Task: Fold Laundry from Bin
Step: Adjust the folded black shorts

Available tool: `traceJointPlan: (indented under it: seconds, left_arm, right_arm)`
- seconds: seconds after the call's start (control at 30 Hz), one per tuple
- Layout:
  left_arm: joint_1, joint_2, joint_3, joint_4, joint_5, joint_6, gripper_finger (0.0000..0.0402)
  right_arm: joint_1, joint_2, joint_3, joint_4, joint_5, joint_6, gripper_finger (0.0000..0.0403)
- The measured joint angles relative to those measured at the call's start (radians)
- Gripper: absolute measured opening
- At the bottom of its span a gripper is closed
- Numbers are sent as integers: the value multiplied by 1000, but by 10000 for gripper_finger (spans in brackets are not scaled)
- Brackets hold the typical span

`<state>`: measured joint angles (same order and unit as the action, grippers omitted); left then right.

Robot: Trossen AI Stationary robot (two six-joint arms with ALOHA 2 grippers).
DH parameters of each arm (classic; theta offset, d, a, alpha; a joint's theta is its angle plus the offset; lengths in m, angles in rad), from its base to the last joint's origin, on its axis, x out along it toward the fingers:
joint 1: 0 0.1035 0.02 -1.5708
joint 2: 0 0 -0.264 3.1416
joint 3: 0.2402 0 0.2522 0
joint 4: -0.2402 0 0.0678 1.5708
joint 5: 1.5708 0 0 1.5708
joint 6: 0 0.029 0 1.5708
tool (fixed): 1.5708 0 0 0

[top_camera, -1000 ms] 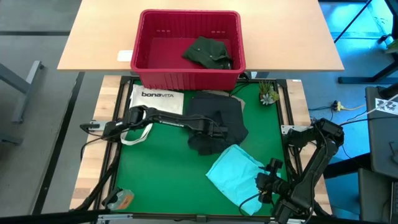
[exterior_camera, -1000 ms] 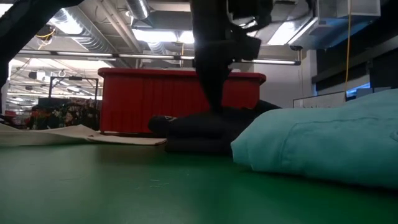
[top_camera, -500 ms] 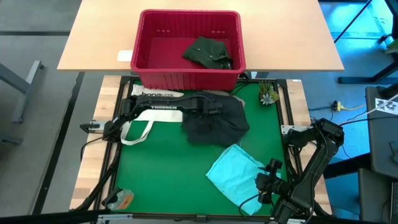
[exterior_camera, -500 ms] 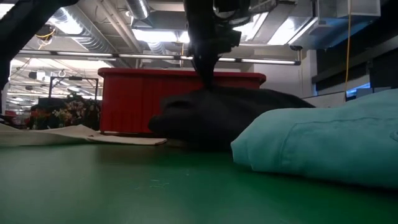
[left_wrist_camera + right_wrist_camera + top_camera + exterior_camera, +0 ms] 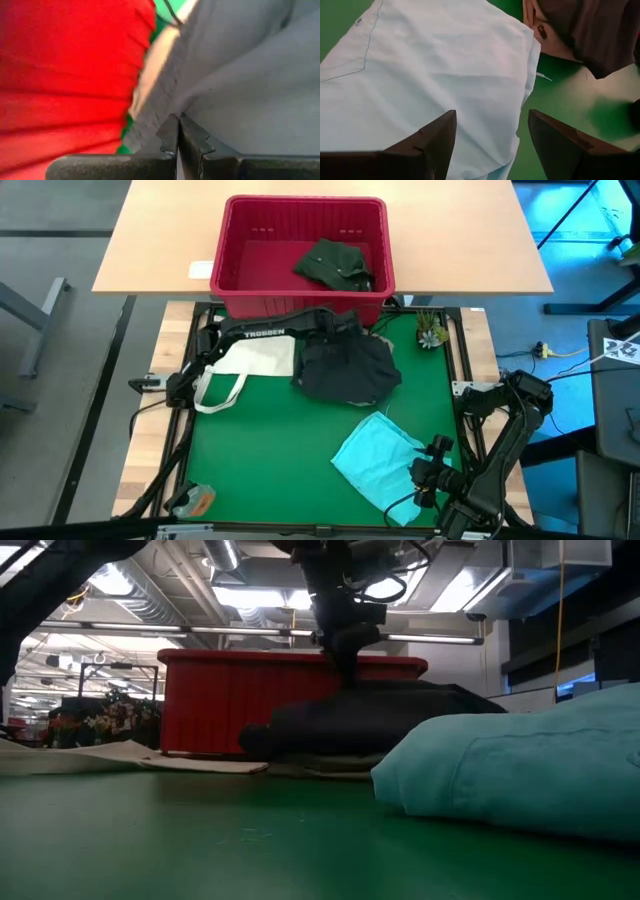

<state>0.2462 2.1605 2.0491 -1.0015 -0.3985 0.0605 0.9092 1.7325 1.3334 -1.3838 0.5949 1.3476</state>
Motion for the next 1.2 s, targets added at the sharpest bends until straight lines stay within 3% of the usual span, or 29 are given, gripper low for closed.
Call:
traceJointPlan:
  seconds: [0.33, 0.63, 1.03, 1.2]
  left_arm:
    - [79, 0, -3, 137, 23, 73, 0]
    - [99, 0, -106, 170, 16, 57, 2]
    - [100, 1, -167, 210, 16, 46, 136]
    - [75, -31, -167, 209, 12, 47, 157]
  right_arm:
    - [0, 0, 0, 25, -2, 0, 248]
    - [0, 0, 0, 30, -3, 0, 248]
    - [0, 0, 0, 30, -3, 0, 248]
    - [0, 0, 0, 29, -3, 0, 248]
